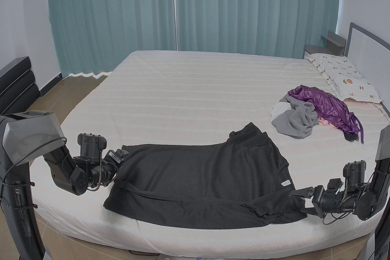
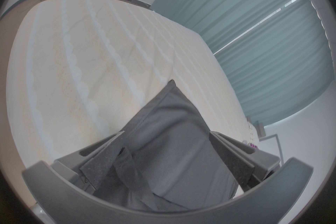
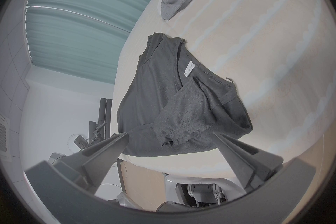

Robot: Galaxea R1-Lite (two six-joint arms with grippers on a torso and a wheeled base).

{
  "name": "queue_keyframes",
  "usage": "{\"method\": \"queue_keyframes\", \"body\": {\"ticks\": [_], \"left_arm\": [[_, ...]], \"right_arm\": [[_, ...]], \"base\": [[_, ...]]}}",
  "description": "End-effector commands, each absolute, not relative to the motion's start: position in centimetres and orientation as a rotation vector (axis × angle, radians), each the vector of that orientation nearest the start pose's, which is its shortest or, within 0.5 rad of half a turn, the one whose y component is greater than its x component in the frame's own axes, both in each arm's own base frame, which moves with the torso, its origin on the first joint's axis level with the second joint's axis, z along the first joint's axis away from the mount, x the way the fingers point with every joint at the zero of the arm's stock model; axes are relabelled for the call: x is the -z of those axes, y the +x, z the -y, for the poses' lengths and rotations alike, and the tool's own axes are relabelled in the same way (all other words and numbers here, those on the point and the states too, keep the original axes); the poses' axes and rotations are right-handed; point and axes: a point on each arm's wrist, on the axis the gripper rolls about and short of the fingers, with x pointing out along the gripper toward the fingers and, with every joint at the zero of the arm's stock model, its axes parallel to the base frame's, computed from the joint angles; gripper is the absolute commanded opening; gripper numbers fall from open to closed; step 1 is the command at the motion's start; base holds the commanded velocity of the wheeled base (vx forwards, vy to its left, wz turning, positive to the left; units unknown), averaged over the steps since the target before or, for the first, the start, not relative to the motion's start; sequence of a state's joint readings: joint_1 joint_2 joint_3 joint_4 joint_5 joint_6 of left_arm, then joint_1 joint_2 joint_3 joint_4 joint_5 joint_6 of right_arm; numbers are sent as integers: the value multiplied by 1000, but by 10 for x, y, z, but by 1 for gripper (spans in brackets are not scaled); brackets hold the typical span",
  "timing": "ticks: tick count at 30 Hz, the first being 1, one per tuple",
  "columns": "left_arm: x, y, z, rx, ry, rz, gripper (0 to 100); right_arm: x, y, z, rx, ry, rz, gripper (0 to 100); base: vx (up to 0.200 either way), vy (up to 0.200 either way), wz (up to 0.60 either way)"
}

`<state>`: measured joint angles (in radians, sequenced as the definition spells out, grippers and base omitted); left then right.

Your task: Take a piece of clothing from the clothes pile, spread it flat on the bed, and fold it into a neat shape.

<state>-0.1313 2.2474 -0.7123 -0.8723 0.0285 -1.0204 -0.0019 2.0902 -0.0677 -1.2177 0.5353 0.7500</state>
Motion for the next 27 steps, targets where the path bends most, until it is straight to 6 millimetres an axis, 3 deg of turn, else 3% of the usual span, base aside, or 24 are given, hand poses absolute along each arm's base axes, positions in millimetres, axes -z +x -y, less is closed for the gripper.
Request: {"method": "queue_keyframes", "body": {"ticks": [1,7,15,19,27], "left_arm": [[-2,351,37,-257,-956,-622,100],[-2,349,29,-281,-970,-620,100],[-10,309,32,-192,-895,-740,100],[-10,298,56,-125,-842,-801,100],[-22,320,71,-101,-747,-864,100]], "right_arm": [[2,209,-11,-186,910,-951,100],[5,209,-11,-179,911,-963,100],[5,209,-11,-177,910,-963,100],[4,207,-11,-179,910,-965,100],[8,207,-13,-186,903,-975,100]], "base": [[0,0,0],[0,0,0],[0,0,0],[0,0,0],[0,0,0]]}}
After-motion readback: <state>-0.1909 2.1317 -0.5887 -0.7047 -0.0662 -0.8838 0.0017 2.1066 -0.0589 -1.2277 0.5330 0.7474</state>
